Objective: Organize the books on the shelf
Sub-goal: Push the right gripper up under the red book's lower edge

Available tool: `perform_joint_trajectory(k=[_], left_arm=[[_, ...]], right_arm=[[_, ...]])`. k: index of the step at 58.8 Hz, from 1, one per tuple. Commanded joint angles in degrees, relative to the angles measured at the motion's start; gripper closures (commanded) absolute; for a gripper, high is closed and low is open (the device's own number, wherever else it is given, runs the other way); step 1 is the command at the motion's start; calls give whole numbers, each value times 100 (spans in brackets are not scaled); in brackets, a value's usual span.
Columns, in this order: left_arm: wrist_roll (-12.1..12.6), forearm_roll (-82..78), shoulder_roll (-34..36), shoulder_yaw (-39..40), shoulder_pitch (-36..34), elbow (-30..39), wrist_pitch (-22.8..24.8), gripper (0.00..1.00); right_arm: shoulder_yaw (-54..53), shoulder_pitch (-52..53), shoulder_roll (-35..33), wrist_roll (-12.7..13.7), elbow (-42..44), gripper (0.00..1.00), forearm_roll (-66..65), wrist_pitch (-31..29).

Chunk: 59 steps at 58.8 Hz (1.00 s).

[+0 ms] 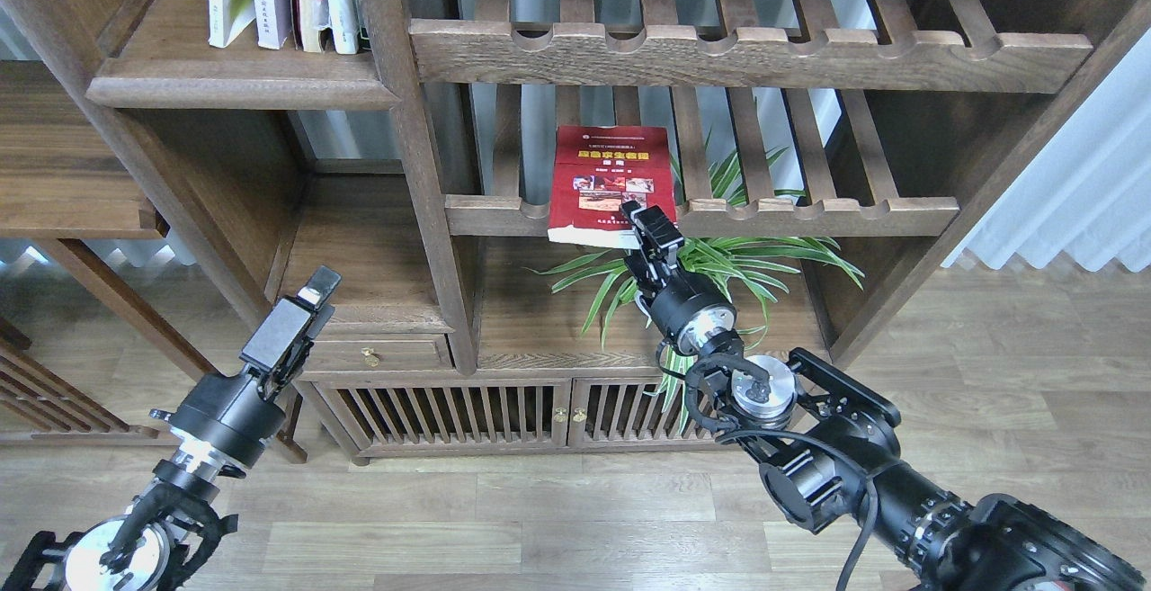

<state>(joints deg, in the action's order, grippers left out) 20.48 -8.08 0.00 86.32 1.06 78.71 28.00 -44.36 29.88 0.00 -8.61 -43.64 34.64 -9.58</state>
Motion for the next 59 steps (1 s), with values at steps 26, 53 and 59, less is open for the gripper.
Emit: perform_joint_trajectory(k=[26,53,59], left_arm=[[0,9,0,139,8,4,0,2],[-9,9,0,315,8,-13,0,2],[-9,9,0,315,17,-22,0,2]], right_arm=[[-20,105,0,-36,154,56,165,-35],[51,-342,0,70,-609,95,113,-940],[42,-623,0,114,-1295,95,86,-941]])
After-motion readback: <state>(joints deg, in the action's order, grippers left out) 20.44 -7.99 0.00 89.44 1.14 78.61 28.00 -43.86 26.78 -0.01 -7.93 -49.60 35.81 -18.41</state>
